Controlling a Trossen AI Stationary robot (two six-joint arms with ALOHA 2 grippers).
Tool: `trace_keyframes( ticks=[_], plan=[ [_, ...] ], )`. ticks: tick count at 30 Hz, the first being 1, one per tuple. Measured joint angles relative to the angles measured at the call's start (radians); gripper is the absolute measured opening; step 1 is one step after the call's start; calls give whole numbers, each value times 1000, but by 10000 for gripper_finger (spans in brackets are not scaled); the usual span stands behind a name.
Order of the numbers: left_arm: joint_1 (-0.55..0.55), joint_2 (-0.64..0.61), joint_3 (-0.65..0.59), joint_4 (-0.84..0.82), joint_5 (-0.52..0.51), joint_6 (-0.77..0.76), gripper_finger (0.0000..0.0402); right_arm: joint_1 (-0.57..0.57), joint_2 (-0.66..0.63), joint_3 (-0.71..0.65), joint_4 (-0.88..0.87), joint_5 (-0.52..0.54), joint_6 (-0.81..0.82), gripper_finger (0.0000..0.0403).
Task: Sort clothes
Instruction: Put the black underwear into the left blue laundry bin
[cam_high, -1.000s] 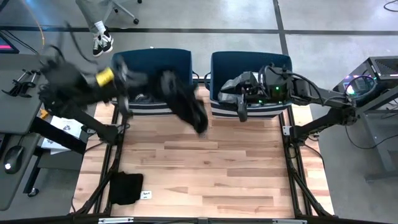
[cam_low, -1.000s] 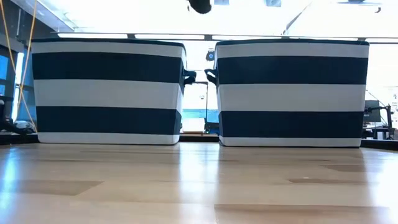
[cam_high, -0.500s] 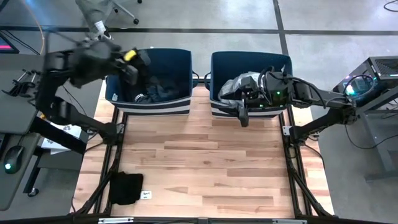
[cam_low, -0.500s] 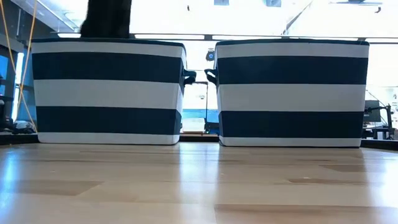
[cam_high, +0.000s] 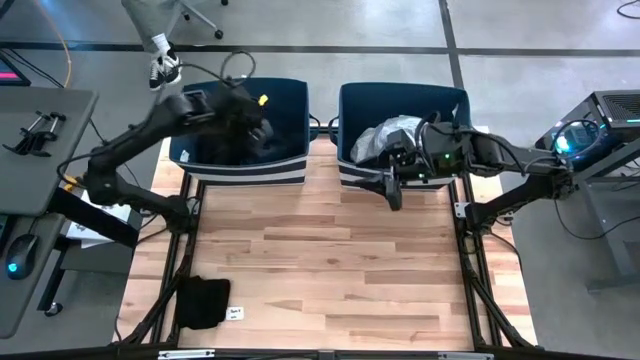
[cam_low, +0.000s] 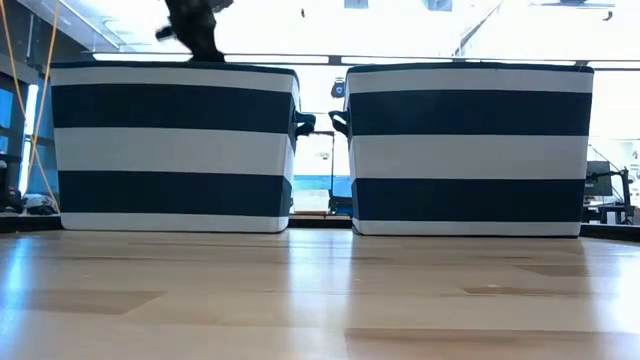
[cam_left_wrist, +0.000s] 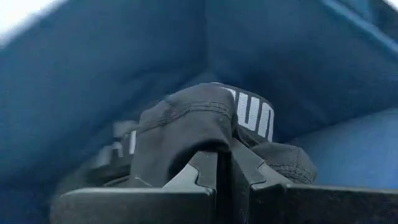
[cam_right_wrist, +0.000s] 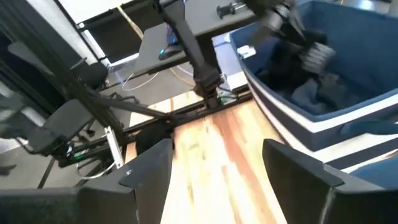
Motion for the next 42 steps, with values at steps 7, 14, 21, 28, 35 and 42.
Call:
trace_keyframes(
  ticks=[7, 14, 21, 28, 35, 42],
  plan=[
    [134, 44, -309, 274, 148, -69, 0, 44, 0, 0, -15, 34, 31, 240],
    [261, 98, -394, 360, 282, -162, 42, 98, 0, 0, -18, 90, 43, 240],
    [312, 55, -240, 277, 470, -166, 149, 119, 0, 0, -19, 162, 18, 240],
    [149, 17, 112, -94, 450, -166, 168, 119, 0, 0, -18, 268, -57, 240],
    [-337, -21, 244, -361, 225, -449, 126, 97, 0, 0, 10, 344, -176, 240],
    [-819, -25, 52, -373, 165, -946, 108, 63, 0, 0, 37, 344, -284, 240]
  ],
)
